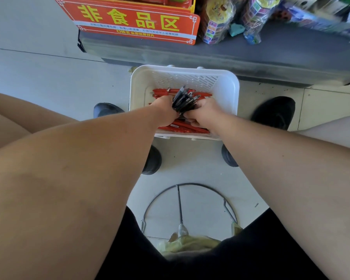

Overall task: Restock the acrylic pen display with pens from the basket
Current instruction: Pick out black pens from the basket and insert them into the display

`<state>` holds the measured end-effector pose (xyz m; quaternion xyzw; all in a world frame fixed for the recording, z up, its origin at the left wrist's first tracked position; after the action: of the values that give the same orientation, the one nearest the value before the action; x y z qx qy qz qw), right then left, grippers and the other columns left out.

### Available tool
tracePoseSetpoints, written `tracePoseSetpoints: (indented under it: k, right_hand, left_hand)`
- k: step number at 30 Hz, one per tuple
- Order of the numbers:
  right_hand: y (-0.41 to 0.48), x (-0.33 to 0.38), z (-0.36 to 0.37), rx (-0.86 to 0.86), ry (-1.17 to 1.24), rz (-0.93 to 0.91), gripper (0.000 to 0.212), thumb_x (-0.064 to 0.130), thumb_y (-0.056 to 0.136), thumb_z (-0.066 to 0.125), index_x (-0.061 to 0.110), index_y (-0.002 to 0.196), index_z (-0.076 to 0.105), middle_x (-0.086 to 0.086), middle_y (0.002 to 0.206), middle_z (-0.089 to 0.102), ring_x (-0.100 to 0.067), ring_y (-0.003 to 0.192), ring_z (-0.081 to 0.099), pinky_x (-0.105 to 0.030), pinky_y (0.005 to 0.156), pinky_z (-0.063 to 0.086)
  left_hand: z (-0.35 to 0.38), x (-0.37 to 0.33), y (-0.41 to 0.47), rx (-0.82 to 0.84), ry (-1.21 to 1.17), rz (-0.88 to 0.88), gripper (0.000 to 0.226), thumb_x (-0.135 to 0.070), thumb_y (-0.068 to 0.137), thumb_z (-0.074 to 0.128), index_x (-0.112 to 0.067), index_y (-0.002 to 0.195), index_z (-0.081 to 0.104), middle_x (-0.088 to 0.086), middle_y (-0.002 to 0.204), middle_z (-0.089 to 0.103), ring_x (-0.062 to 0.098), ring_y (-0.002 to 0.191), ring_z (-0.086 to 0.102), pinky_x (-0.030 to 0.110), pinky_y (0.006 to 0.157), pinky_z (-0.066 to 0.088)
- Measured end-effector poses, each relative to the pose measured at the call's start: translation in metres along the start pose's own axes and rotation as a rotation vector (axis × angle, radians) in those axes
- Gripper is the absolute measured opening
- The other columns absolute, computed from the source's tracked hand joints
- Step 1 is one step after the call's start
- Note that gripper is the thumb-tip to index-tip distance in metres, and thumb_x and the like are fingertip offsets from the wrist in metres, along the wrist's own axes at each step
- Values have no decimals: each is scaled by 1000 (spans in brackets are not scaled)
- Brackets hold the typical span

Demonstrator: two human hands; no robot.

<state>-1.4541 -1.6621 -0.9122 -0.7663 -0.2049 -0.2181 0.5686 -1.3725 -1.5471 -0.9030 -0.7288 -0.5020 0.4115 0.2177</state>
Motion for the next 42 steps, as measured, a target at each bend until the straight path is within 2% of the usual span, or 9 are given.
tracePoseSetpoints:
  k: [10,14,16,20,23,26,30,37,42]
  right_hand:
    - [-5,-3,-2,-11,624,139,9,4,90,69,9,98,70,-4,81,68,-11,71,61,-26,72,58]
    - [6,1,0,-54,769,176,12,5,95,58,13,99,65,-1,81,69,-10,74,66,-26,70,58]
    - [17,-6,-2,-114,633,212,14,4,93,58,13,101,66,-4,88,71,-13,78,68,-29,73,60]
    - [27,-17,-4,-102,-281,181,27,10,93,57,12,117,68,-9,114,68,-29,107,65,-38,93,54]
    - [21,-19,8,-40,-675,94,28,9,93,51,9,114,70,-10,108,68,-29,95,63,-34,82,53]
    - [18,-13,17,-15,-928,36,27,5,97,44,4,113,66,-12,112,67,-32,103,64,-38,89,54]
    - [20,-11,20,15,-1042,18,23,6,97,44,6,110,64,-12,109,66,-30,100,63,-34,77,48]
    - [22,-13,14,-68,-854,59,19,3,91,49,15,100,61,-8,96,59,-24,78,49,-30,71,43]
    - [22,-14,3,-152,-815,82,18,-1,94,47,8,97,63,-10,89,62,-27,80,59,-33,70,48]
  left_hand:
    - [-5,-9,-2,-9,-101,39,33,-18,92,65,-16,124,56,2,102,62,23,95,60,32,82,45]
    - [-10,4,2,-32,-216,-94,25,-21,93,66,-14,116,58,4,94,64,20,83,62,34,74,48]
    - [-11,10,5,-43,-223,-140,22,-22,94,64,-14,112,56,3,89,61,18,76,59,32,67,47]
    - [-14,20,9,-83,-153,-249,13,-19,97,59,-15,104,49,3,81,54,16,67,54,30,59,42]
    - [-10,26,12,-69,-134,-314,15,-20,97,58,-13,94,44,3,80,51,16,64,50,30,57,38]
    - [-8,26,14,-17,-47,-331,22,-19,98,54,-8,84,41,4,81,50,18,66,49,30,59,38]
    - [-9,19,18,7,58,-265,22,-13,95,53,-3,115,58,8,87,52,26,78,56,31,70,46]
    - [-10,25,20,-24,23,-312,8,-6,95,49,-9,97,41,6,77,44,17,64,46,27,51,36]
    - [-9,27,22,-15,32,-311,9,-8,96,47,-7,102,40,6,78,43,17,65,45,31,66,43]
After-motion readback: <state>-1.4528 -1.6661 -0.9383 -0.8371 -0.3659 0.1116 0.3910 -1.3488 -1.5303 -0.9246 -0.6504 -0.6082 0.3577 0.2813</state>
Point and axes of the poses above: each hand's wrist, its own y-axis towards the middle knuckle, its own z-axis out of the palm, x = y × z, the point moved 7 cm from there along y, towards the middle knuckle
